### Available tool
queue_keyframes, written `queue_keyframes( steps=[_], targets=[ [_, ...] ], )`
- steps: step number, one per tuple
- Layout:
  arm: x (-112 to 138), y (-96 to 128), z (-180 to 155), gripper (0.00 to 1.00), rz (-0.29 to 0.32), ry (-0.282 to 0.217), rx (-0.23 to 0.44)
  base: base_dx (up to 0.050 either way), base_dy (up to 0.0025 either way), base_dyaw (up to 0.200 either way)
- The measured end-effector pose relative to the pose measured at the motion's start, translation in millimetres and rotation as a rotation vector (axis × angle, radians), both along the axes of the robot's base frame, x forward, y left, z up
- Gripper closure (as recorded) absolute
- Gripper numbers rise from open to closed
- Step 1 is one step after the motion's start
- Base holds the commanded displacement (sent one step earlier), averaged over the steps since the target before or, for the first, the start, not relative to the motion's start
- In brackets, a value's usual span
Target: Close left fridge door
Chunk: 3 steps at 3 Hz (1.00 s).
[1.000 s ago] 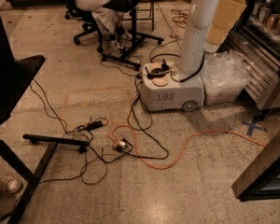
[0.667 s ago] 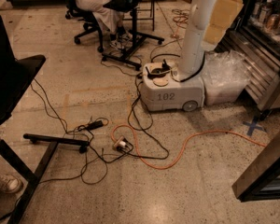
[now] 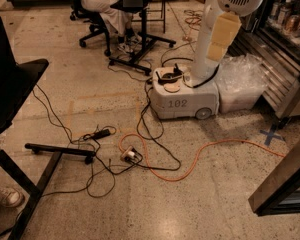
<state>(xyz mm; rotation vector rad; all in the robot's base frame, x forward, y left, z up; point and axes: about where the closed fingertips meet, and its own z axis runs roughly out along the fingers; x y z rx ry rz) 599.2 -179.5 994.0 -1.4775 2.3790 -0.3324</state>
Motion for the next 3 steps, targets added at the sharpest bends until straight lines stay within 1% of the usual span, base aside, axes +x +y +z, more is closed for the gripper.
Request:
queue_keyframes(
  steps=[1,2,3],
  targets=[
    [0.0,0.0,0.0,0.0,0.0,0.0,0.0,0.0,0.0,0.0],
    [7.9,-4.5,-2.8,0.0,-0.022,0.028,0.008,0.0,0.0,0.0],
    [24.4,-9.5,-31.3,0.0,-0.045,0.081,0.003,0.0,0.0,0.0]
  ],
)
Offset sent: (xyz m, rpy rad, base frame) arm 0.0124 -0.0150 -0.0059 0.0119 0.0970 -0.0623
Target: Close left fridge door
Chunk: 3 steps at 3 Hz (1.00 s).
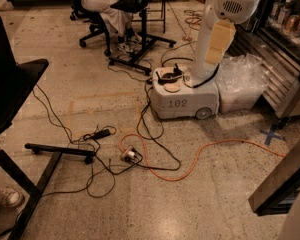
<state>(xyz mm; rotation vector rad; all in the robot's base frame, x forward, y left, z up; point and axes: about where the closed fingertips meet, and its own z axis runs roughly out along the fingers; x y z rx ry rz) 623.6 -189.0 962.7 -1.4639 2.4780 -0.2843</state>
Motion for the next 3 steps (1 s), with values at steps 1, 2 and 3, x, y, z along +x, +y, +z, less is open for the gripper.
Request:
queue_keyframes(
  steps=[1,2,3],
  targets=[
    [0.0,0.0,0.0,0.0,0.0,0.0,0.0,0.0,-0.00003,-0.096],
    [0.0,0.0,0.0,0.0,0.0,0.0,0.0,0.036,0.00246,0.139],
    [0.0,0.0,0.0,0.0,0.0,0.0,0.0,0.05,-0.00001,0.0]
  ],
)
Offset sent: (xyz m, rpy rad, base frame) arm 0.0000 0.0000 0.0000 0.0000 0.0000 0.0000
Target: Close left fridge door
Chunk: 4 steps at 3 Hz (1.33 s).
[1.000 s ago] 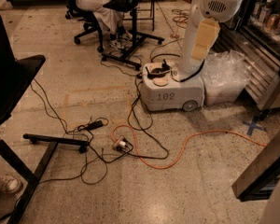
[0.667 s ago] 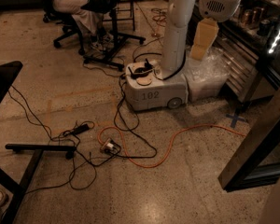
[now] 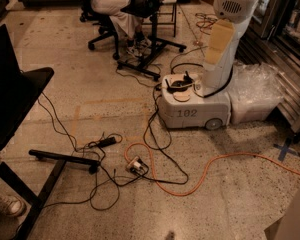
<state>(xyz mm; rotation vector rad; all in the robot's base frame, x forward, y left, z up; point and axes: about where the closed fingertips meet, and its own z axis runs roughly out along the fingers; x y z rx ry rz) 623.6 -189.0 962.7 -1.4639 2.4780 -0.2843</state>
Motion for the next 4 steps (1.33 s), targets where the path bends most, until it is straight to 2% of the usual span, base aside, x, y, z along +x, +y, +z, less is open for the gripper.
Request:
queue_keyframes(
  steps=[1,3,4],
  targets=[
    [0.0,0.0,0.0,0.0,0.0,0.0,0.0,0.022,-0.002,-0.18],
    [0.0,0.0,0.0,0.0,0.0,0.0,0.0,0.0,0.00006,-0.196],
    [0.0,0.0,0.0,0.0,0.0,0.0,0.0,-0.041,0.00241,-0.115]
  ],
)
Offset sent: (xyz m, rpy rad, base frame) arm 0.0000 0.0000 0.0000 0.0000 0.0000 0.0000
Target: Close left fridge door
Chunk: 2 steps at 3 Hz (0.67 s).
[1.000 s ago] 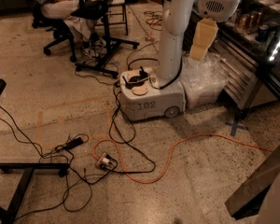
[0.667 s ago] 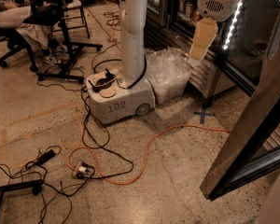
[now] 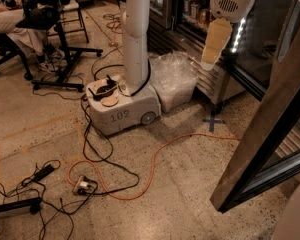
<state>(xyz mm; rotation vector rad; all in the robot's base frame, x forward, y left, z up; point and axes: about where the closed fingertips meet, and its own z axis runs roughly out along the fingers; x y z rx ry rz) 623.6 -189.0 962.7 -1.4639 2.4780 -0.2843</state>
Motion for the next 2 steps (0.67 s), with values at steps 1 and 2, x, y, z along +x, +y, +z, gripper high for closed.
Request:
queue_keyframes(
  steps=[1,2],
  targets=[
    [0.0,0.0,0.0,0.0,0.0,0.0,0.0,-0.038,0.00242,-0.126],
    [0.0,0.0,0.0,0.0,0.0,0.0,0.0,-0.038,0.00246,-0.13]
  ],
)
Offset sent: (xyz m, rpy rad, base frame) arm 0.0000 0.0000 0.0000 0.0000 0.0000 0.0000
